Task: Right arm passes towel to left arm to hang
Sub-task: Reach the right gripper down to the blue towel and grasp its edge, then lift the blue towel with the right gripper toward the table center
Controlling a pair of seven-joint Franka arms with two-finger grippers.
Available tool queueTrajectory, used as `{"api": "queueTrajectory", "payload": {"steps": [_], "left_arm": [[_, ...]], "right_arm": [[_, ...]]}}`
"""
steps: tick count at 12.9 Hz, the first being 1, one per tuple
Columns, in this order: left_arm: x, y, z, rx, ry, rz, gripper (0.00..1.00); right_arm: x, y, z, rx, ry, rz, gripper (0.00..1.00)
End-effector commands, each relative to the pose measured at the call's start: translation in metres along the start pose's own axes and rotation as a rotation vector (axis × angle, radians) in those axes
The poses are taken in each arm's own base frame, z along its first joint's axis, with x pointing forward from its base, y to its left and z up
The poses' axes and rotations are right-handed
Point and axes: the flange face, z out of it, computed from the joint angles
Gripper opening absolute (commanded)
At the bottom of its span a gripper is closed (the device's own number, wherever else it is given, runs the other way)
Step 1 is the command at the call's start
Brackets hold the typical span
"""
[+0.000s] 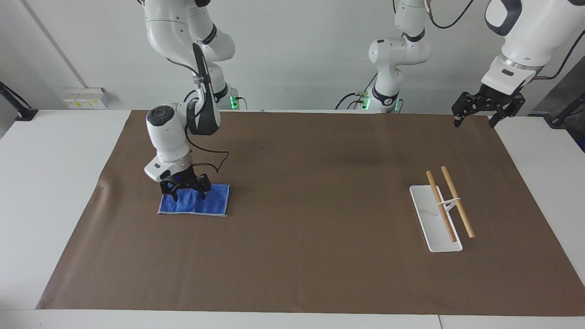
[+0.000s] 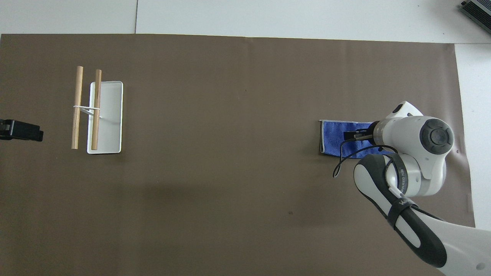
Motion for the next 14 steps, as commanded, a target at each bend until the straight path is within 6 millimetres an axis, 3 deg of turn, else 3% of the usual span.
{"api": "queueTrajectory", "payload": {"steps": [1,6,8,9,11,14], "left_arm": [[-0.009,0.0,-0.001,-0.011,0.0,-0.012,1.0],[-0.009,0.0,-0.002,-0.011,0.001,-0.012,1.0],[-0.009,0.0,-0.002,-0.011,0.001,-0.012,1.0],[-0.009,0.0,-0.001,-0.011,-0.002,-0.012,1.0],[-0.009,0.0,-0.002,-0.011,0.0,-0.012,1.0],[-0.009,0.001,-0.002,-0.011,0.0,-0.011,1.0]], "right_arm": [[-0.004,0.005,0.006,-0.001,0.004,-0.052,1.0],[-0.015,0.005,0.015,0.002,-0.02,-0.058,0.97],[-0.016,0.005,0.015,0.003,-0.025,-0.063,0.72],[-0.017,0.005,0.016,0.003,-0.026,-0.065,0.52],[-0.016,0.004,0.015,0.004,-0.03,-0.058,0.0],[-0.008,-0.001,0.005,0.005,-0.02,-0.051,0.0]]}}
